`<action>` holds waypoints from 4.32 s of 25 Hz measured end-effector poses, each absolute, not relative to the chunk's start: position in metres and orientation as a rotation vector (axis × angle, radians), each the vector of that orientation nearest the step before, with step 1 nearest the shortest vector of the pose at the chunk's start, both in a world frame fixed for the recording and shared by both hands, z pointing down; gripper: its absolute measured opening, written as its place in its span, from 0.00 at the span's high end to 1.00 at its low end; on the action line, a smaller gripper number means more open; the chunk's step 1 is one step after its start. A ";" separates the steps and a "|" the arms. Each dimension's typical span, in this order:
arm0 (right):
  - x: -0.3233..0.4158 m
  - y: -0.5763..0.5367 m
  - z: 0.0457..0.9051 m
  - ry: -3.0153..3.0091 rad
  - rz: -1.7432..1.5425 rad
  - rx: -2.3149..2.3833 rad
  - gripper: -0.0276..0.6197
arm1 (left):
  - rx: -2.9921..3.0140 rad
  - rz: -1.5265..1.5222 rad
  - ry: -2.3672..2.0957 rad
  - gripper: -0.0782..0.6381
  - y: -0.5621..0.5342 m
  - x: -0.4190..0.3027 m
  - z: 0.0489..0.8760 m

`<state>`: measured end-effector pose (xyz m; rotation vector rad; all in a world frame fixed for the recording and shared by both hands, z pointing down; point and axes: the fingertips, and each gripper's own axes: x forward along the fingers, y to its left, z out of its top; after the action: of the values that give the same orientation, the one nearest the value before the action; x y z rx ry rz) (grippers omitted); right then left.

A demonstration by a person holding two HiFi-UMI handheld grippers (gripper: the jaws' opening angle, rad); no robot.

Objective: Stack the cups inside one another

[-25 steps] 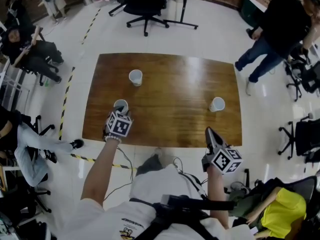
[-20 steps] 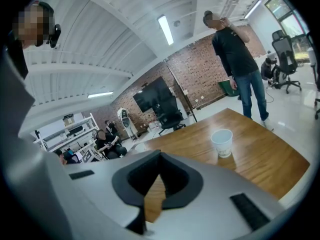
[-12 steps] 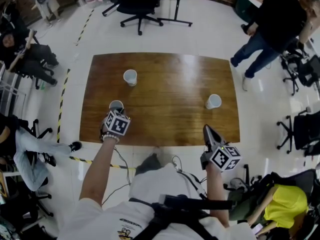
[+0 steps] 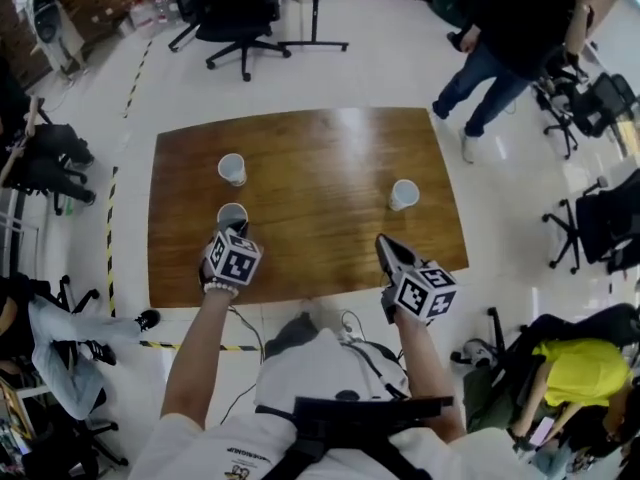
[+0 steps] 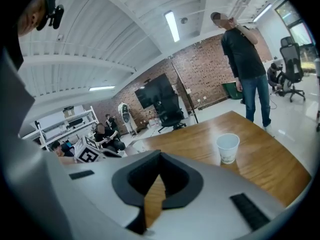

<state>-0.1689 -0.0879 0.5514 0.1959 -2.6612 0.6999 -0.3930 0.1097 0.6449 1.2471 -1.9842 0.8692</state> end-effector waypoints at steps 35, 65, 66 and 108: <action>-0.077 -0.148 0.571 -2.518 0.581 0.549 0.95 | 1.991 1.032 -1.600 0.87 -0.186 -0.199 0.575; -0.060 -0.182 0.583 -2.492 0.705 0.656 0.95 | 2.202 1.231 -1.183 0.87 -0.271 -0.160 0.621; -0.059 -0.183 0.584 -2.490 0.708 0.661 0.95 | 2.205 1.237 -1.178 0.87 -0.272 -0.160 0.623; -0.074 -0.155 0.593 -2.546 0.676 0.387 0.95 | 1.792 0.164 -1.802 0.76 -0.166 -0.217 0.557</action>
<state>-0.0736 -0.1554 0.5928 0.3874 -2.5460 0.6758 -0.2167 -0.1660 0.5569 1.7920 -1.8021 0.1639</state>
